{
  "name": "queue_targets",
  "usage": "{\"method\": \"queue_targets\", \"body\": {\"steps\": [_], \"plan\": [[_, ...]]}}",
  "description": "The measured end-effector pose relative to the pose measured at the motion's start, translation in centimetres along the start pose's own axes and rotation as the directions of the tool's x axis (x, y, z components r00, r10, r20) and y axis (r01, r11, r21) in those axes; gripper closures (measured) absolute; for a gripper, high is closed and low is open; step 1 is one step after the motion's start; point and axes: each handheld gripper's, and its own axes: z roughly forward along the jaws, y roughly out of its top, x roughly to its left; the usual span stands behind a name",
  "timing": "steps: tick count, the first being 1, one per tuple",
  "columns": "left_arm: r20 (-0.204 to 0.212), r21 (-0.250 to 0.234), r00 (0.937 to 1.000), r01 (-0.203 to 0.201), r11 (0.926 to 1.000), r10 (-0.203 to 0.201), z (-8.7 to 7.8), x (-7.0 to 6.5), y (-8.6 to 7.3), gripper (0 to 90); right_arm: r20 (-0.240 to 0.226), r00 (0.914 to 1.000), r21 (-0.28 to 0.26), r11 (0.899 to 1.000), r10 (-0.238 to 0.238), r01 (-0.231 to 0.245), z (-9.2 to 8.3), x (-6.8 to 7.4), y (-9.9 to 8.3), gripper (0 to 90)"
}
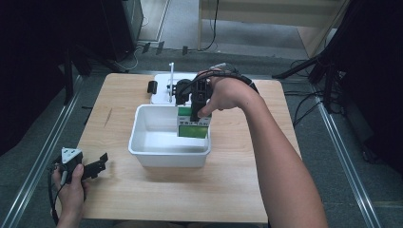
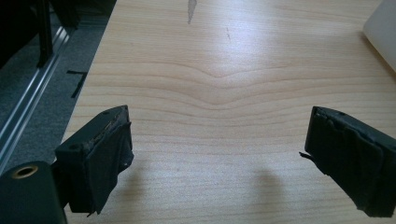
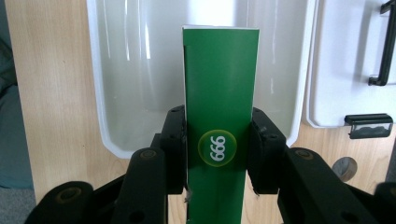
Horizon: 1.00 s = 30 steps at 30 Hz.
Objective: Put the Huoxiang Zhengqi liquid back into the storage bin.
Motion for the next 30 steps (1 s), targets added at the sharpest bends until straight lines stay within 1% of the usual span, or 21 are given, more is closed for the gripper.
{"method": "queue_targets", "body": {"steps": [1, 4, 8, 11, 15, 19, 27, 30], "plan": [[0.000, 0.000, 1.0000, -0.001, 1.0000, 0.001, 0.0, 0.0, 0.0, 8.4, 0.001, 1.0000, 0.005, 1.000, -0.008, 0.008, 0.1, -0.1, 0.0, 65.0], [0.000, 0.001, 1.0000, -0.001, 1.0000, 0.001, 0.0, 0.0, 0.0, 8.3, -0.005, 1.0000, 0.004, 1.000, -0.002, 0.002, 0.4, -0.1, 0.0, 65.0], [0.000, 0.002, 1.0000, 0.000, 1.0000, 0.000, 0.0, 0.0, 0.0, 8.4, -0.005, 1.0000, 0.017, 1.000, 0.002, -0.002, 0.8, -0.1, 0.2, 65.0], [0.001, 0.002, 1.0000, 0.000, 1.0000, 0.000, 0.0, 0.0, 0.0, 8.3, -0.001, 1.0000, 0.021, 1.000, -0.008, 0.008, 1.1, -0.1, 0.3, 65.0], [0.001, 0.004, 1.0000, 0.000, 1.0000, 0.000, 0.0, 0.0, 0.0, 8.4, -0.008, 0.9999, 0.024, 1.000, -0.007, 0.008, 1.6, -0.1, 0.4, 65.0], [0.003, 0.005, 1.0000, -0.001, 1.0000, 0.001, 0.0, 0.0, 0.0, 8.4, -0.020, 0.9998, 0.022, 1.000, -0.006, 0.006, 2.7, -0.2, 0.3, 65.0], [0.004, 0.005, 1.0000, 0.001, 1.0000, -0.001, 0.0, 0.1, 0.0, 8.4, -0.032, 0.9995, 0.033, 0.999, 0.002, -0.001, 4.0, -0.3, 0.4, 65.0], [0.004, 0.005, 1.0000, 0.004, 1.0000, -0.004, 0.0, 0.1, 0.0, 8.3, -0.046, 0.9989, 0.025, 1.000, 0.009, -0.007, 4.7, -0.4, 0.2, 65.0]]}}
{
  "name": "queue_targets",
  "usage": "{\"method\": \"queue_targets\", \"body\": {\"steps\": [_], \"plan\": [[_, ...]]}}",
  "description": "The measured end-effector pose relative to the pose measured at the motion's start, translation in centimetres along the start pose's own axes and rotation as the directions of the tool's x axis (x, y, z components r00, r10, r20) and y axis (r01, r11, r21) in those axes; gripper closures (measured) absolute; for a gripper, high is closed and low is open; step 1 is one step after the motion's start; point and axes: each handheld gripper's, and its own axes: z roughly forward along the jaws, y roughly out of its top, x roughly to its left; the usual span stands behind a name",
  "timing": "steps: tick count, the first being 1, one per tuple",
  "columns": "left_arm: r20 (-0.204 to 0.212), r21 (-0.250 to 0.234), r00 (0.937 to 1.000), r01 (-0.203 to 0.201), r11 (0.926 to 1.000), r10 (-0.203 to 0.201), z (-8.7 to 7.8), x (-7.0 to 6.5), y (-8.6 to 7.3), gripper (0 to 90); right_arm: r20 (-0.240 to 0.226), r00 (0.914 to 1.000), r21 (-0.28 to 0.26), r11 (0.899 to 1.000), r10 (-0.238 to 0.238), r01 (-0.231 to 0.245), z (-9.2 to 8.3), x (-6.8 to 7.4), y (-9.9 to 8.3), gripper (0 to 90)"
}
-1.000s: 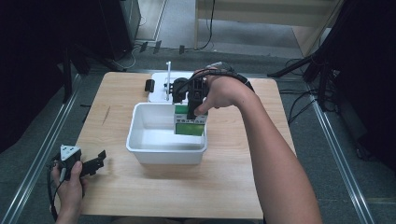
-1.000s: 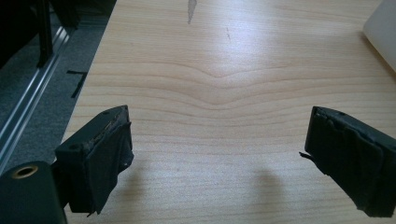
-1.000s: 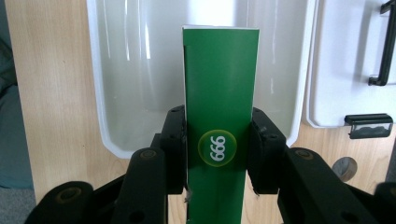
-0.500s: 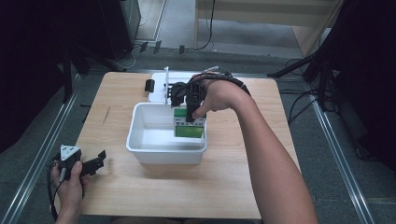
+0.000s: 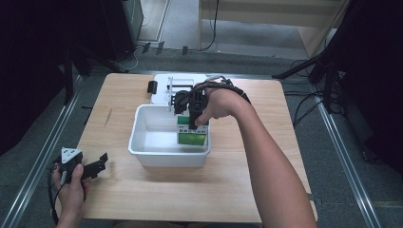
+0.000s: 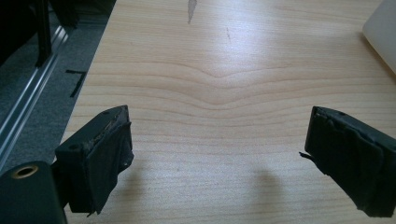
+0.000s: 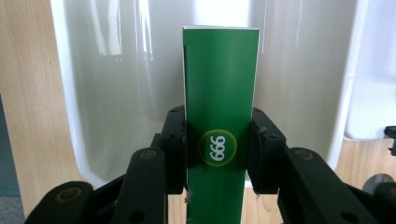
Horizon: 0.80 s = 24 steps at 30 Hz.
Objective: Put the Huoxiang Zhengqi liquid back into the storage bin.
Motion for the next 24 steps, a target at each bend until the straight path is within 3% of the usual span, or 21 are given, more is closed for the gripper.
{"method": "queue_targets", "body": {"steps": [24], "plan": [[0.000, -0.003, 1.0000, 0.001, 1.0000, -0.001, 0.0, 0.0, 0.0, 8.3, -0.015, 0.9997, -0.002, 1.000, 0.020, -0.020, 2.8, -0.6, 0.1, 64.8]]}}
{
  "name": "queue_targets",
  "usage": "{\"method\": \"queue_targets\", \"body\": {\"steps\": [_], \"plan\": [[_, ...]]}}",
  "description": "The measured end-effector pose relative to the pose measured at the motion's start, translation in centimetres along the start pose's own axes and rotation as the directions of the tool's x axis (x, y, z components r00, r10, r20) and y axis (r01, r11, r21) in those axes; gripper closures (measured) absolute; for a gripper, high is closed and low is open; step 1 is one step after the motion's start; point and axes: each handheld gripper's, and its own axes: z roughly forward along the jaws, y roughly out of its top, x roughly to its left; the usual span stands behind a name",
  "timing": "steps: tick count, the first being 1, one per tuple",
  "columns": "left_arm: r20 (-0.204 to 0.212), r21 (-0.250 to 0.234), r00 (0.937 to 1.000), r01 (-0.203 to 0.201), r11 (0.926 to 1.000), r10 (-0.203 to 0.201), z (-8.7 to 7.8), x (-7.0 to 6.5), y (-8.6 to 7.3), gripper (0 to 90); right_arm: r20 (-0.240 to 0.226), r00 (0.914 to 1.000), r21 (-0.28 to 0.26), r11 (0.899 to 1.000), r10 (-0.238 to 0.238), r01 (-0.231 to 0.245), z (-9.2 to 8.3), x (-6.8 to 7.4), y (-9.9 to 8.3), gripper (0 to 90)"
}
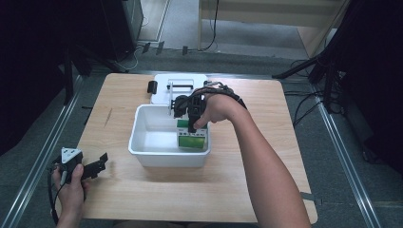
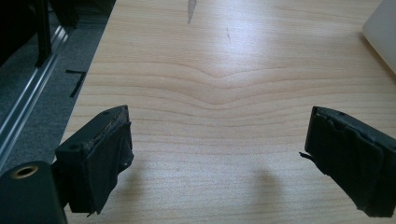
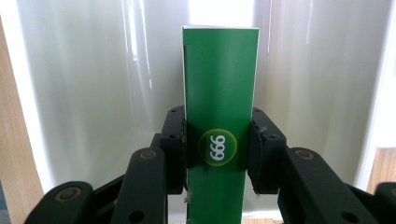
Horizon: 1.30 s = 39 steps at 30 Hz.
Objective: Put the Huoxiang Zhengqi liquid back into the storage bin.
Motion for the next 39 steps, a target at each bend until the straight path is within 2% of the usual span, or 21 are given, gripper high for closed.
{"method": "queue_targets", "body": {"steps": [9, 10, 14, 15, 16, 17, 18, 20, 22, 23, 24, 26, 27, 28, 29, 30, 31, 34, 36, 38, 39], "plan": [[-0.003, 0.001, 1.0000, -0.006, 1.0000, 0.006, 0.0, 0.0, 0.0, 8.4, -0.003, 0.9995, -0.009, 0.999, 0.031, -0.031, -0.1, 0.0, -0.1, 57.0], [-0.003, 0.001, 1.0000, -0.007, 1.0000, 0.007, 0.0, 0.0, 0.0, 8.3, -0.006, 0.9993, -0.013, 0.999, 0.037, -0.037, 0.0, 0.0, -0.2, 48.9], [-0.003, 0.001, 1.0000, -0.004, 1.0000, 0.004, 0.0, -0.1, 0.0, 8.4, -0.015, 0.9987, -0.013, 0.999, 0.049, -0.050, 0.2, 0.2, -0.3, 39.3], [-0.003, 0.001, 1.0000, -0.004, 1.0000, 0.004, 0.0, -0.1, 0.0, 8.4, -0.006, 0.9972, -0.010, 0.997, 0.075, -0.075, 0.2, 0.5, -0.4, 30.8], [-0.003, 0.002, 1.0000, -0.005, 1.0000, 0.005, 0.0, 0.0, 0.0, 8.4, -0.006, 0.9972, -0.010, 0.997, 0.075, -0.075, 0.2, 0.5, -0.4, 30.8], [-0.003, 0.002, 1.0000, -0.005, 1.0000, 0.005, 0.0, -0.1, 0.0, 8.4, 0.028, 0.9946, -0.025, 0.995, 0.099, -0.099, 0.0, 0.4, -0.5, 24.7], [-0.003, 0.002, 1.0000, -0.005, 1.0000, 0.005, 0.0, -0.1, 0.0, 8.4, 0.028, 0.9946, -0.025, 0.995, 0.099, -0.099, 0.0, 0.4, -0.5, 24.7], [-0.004, 0.002, 1.0000, -0.007, 1.0000, 0.007, 0.0, 0.0, 0.0, 8.4, 0.065, 0.9854, -0.055, 0.987, 0.157, -0.154, -0.6, 0.4, -0.7, 14.5], [-0.004, 0.002, 1.0000, -0.007, 1.0000, 0.007, 0.0, 0.0, 0.0, 8.3, 0.077, 0.9821, -0.078, 0.983, 0.172, -0.166, -0.9, 0.4, -0.9, 10.7], [-0.003, 0.002, 1.0000, -0.007, 1.0000, 0.007, 0.0, 0.0, 0.0, 8.3, 0.103, 0.9767, -0.101, 0.979, 0.188, -0.178, -1.0, 0.5, -1.0, 3.3], [-0.004, 0.002, 1.0000, -0.007, 1.0000, 0.007, 0.0, 0.0, 0.0, 8.3, 0.103, 0.9767, -0.101, 0.979, 0.188, -0.178, -1.0, 0.5, -1.0, 3.3], [-0.004, 0.002, 1.0000, -0.006, 1.0000, 0.006, 0.0, -0.1, 0.0, 8.4, 0.144, 0.9596, -0.120, 0.967, 0.242, -0.225, -1.3, 0.5, -1.2, 0.0], [-0.003, 0.002, 1.0000, -0.005, 1.0000, 0.005, 0.0, -0.1, 0.0, 8.4, 0.153, 0.9449, -0.162, 0.951, 0.290, -0.265, -1.8, 0.3, -1.7, 0.0], [-0.004, 0.003, 1.0000, -0.005, 1.0000, 0.005, 0.0, -0.1, 0.0, 8.4, 0.153, 0.9449, -0.162, 0.951, 0.290, -0.265, -1.8, 0.3, -1.7, 0.0], [-0.004, 0.003, 1.0000, -0.005, 1.0000, 0.006, 0.0, -0.1, 0.0, 8.4, 0.141, 0.9436, -0.191, 0.943, 0.300, -0.271, -2.0, 0.2, -2.0, 0.0], [-0.005, 0.003, 1.0000, -0.006, 1.0000, 0.006, 0.0, -0.1, 0.0, 8.4, 0.121, 0.9404, -0.246, 0.927, 0.318, -0.282, -2.5, 0.0, -2.6, 0.0], [-0.005, 0.002, 1.0000, -0.006, 1.0000, 0.006, 0.0, -0.1, 0.0, 8.3, 0.120, 0.9373, -0.269, 0.919, 0.327, -0.287, -2.7, 0.0, -2.8, 0.0], [-0.006, 0.002, 1.0000, -0.006, 1.0000, 0.006, 0.0, -0.1, 0.0, 8.4, 0.117, 0.9175, -0.351, 0.880, 0.380, -0.320, -3.4, -0.3, -4.0, 0.0], [-0.006, -0.001, 0.9999, -0.008, 1.0000, 0.008, 0.0, -0.1, 0.0, 8.3, 0.126, 0.9045, -0.384, 0.861, 0.408, -0.334, -3.7, -0.4, -4.7, 0.0], [-0.007, -0.002, 0.9999, -0.008, 1.0000, 0.008, 0.0, -0.1, 0.0, 8.4, 0.141, 0.8874, -0.418, 0.839, 0.439, -0.348, -3.9, -0.6, -5.6, 0.0], [-0.007, -0.001, 0.9999, -0.008, 1.0000, 0.008, 0.0, -0.1, 0.0, 8.4, 0.149, 0.8740, -0.436, 0.824, 0.462, -0.361, -4.0, -0.7, -6.1, 0.0]]}}
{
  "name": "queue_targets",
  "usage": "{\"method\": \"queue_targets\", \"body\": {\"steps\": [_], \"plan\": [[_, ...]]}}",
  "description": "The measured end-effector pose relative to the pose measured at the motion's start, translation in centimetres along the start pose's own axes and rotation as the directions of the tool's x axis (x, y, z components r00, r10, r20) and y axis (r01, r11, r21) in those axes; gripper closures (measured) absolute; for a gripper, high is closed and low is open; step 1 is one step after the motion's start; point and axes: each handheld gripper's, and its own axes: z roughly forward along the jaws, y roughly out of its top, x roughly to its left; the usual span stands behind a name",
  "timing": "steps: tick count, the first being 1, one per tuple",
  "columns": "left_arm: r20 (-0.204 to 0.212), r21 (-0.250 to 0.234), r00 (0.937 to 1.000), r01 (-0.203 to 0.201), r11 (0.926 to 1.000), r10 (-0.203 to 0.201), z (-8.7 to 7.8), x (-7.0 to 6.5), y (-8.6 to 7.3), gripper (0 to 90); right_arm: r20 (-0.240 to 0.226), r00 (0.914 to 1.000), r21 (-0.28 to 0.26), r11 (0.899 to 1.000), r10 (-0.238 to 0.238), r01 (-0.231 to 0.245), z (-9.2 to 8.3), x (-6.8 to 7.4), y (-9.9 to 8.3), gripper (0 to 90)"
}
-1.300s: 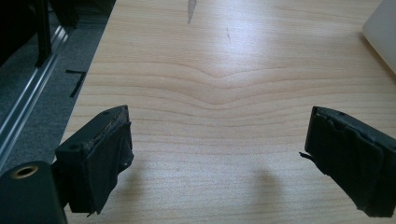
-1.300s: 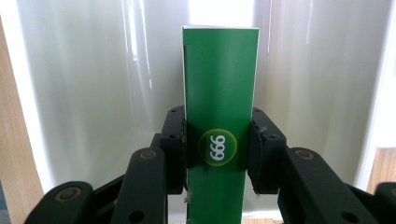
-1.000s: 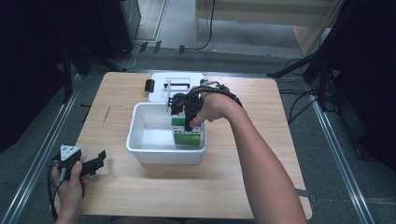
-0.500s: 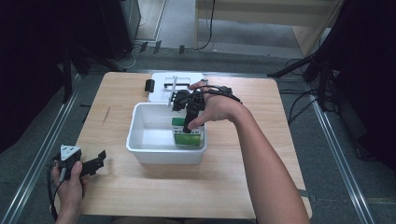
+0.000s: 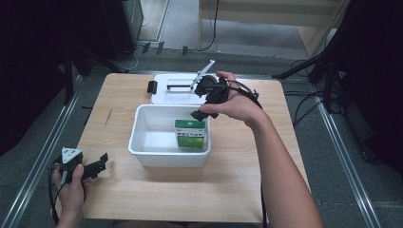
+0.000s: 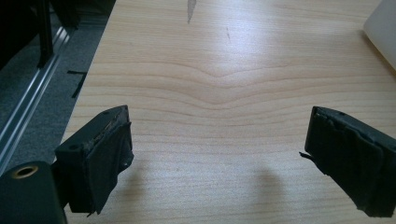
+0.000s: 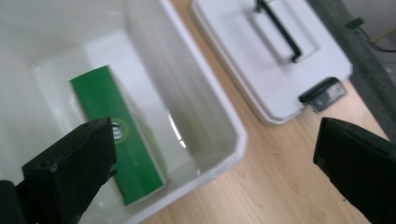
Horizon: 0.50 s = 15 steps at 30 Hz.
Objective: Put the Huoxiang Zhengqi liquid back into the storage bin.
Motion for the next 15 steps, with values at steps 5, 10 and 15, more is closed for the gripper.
{"method": "queue_targets", "body": {"steps": [5, 10, 15], "plan": [[-0.001, 0.000, 1.0000, 0.000, 1.0000, 0.000, 0.0, 0.0, 0.0, 8.4, 0.055, 0.9941, -0.074, 0.993, 0.094, -0.090, -0.7, -1.3, -1.5, 0.0], [-0.002, 0.001, 1.0000, -0.001, 1.0000, 0.001, 0.0, 0.0, 0.0, 8.4, 0.106, 0.9778, -0.162, 0.973, 0.181, -0.162, -1.4, -2.3, -3.3, 0.0], [-0.002, 0.003, 1.0000, -0.002, 1.0000, 0.002, 0.0, 0.0, 0.0, 8.4, 0.143, 0.9618, -0.218, 0.955, 0.234, -0.200, -2.0, -3.1, -4.5, 0.0]]}}
